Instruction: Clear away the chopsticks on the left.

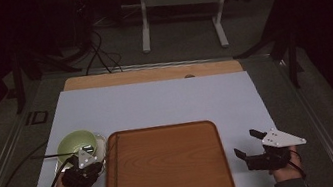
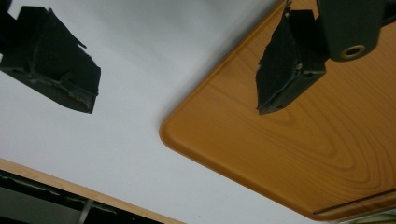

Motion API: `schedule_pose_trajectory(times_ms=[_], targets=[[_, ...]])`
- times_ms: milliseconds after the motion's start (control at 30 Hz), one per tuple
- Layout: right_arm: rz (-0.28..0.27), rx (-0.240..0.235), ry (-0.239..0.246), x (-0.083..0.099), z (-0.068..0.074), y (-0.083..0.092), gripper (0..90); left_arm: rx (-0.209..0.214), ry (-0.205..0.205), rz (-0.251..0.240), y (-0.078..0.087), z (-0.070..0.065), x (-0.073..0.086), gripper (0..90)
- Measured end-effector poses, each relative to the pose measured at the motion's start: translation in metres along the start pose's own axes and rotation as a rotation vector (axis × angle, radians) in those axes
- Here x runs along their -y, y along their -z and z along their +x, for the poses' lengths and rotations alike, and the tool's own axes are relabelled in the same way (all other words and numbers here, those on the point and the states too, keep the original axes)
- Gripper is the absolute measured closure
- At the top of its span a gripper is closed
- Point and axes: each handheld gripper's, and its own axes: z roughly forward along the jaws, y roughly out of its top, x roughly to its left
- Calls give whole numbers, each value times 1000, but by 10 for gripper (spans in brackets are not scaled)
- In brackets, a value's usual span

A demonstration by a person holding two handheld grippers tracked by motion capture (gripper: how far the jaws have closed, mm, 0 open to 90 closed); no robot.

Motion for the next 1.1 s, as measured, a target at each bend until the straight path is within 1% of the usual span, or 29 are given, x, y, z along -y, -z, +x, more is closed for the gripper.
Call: schedule_pose_trajectory(times_ms=[67,133,267,367,500,600,633,733,900,1033,1100], targets=[[0,0,0,0,0,0,132,3,2,-9,2,-1,-1,855],[0,1,0,0,0,0,132,7,7,-29,4,-3,-2,855],[0,1,0,0,0,0,132,5,1,-41,7,-6,-4,855],[-1,2,0,0,0,0,132,7,-2,-59,10,-9,-6,855],[-4,4,2,0,0,1,132,16,3,-73,12,-12,-8,855],[-7,6,0,0,0,1,133,11,1,-79,14,-13,-9,855],[-7,8,2,0,0,1,133,8,-1,-92,16,-16,-10,855],[-8,8,1,0,0,1,132,8,2,-104,18,-17,-12,855],[-8,9,1,0,0,1,132,24,17,-130,21,-22,-15,855],[-8,9,1,0,0,1,132,31,15,-138,22,-24,-17,854],[-8,9,2,0,0,1,132,41,27,-148,22,-26,-18,855]])
